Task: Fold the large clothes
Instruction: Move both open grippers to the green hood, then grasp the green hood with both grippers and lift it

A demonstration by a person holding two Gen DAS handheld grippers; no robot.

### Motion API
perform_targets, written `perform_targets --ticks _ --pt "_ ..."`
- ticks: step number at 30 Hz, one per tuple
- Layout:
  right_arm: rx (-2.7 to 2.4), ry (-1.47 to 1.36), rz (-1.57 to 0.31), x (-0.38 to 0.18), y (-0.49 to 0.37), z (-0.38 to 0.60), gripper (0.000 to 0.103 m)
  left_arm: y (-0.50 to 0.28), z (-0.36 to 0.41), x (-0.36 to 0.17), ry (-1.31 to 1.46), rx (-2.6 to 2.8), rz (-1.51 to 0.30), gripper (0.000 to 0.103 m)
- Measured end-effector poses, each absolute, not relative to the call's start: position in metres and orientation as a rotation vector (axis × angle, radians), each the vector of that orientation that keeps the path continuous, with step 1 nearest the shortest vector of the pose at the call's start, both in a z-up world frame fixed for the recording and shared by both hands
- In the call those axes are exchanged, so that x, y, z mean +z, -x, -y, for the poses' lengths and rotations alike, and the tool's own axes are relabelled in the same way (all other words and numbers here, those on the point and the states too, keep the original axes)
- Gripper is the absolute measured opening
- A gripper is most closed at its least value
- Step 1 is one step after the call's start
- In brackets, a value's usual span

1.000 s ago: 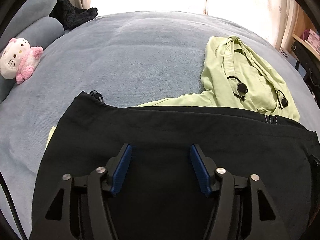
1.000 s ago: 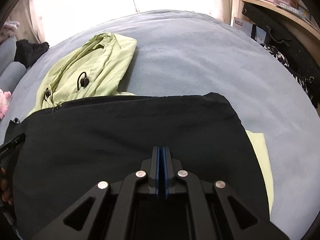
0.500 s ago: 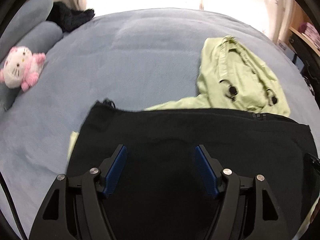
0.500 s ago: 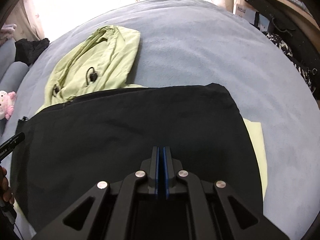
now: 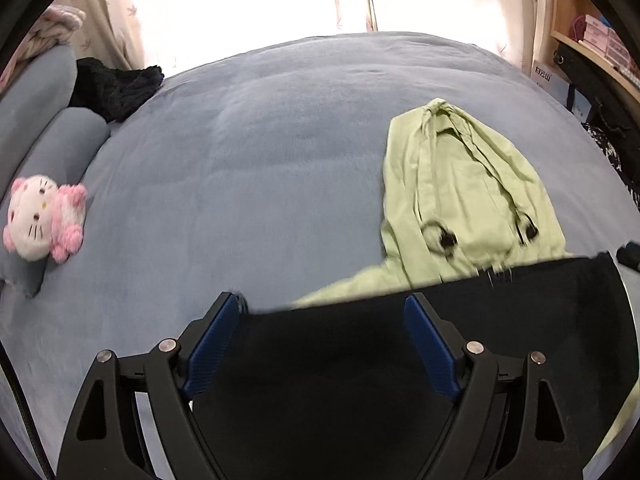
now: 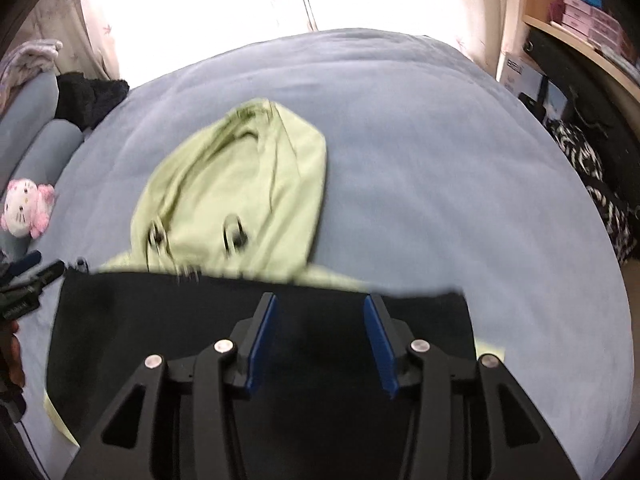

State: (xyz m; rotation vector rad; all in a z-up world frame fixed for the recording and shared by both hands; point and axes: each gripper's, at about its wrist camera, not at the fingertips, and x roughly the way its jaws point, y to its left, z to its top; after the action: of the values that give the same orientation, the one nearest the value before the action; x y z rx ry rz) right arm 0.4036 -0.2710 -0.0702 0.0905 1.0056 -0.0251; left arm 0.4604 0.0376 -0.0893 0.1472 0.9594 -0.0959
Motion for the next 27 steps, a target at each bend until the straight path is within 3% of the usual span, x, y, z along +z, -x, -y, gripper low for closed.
perform_targets --ticks 10,26,27 --pt "-0.033 -0.183 -1.033 -0.073 -0.521 0.283 0.046 -0.577 -0.007 -0.102 -0.067 -0.146 -1.062 0.084" --pt "-0.021 -0.257 -1.15 -0.162 -0.604 0.288 0.046 -0.659 0.024 -0.192 -0.03 -0.183 -1.165 0.083" --pt "-0.022 -0.256 -1.146 -0.164 -0.605 0.286 0.046 -0.659 0.023 -0.192 -0.024 -0.19 -1.151 0.074"
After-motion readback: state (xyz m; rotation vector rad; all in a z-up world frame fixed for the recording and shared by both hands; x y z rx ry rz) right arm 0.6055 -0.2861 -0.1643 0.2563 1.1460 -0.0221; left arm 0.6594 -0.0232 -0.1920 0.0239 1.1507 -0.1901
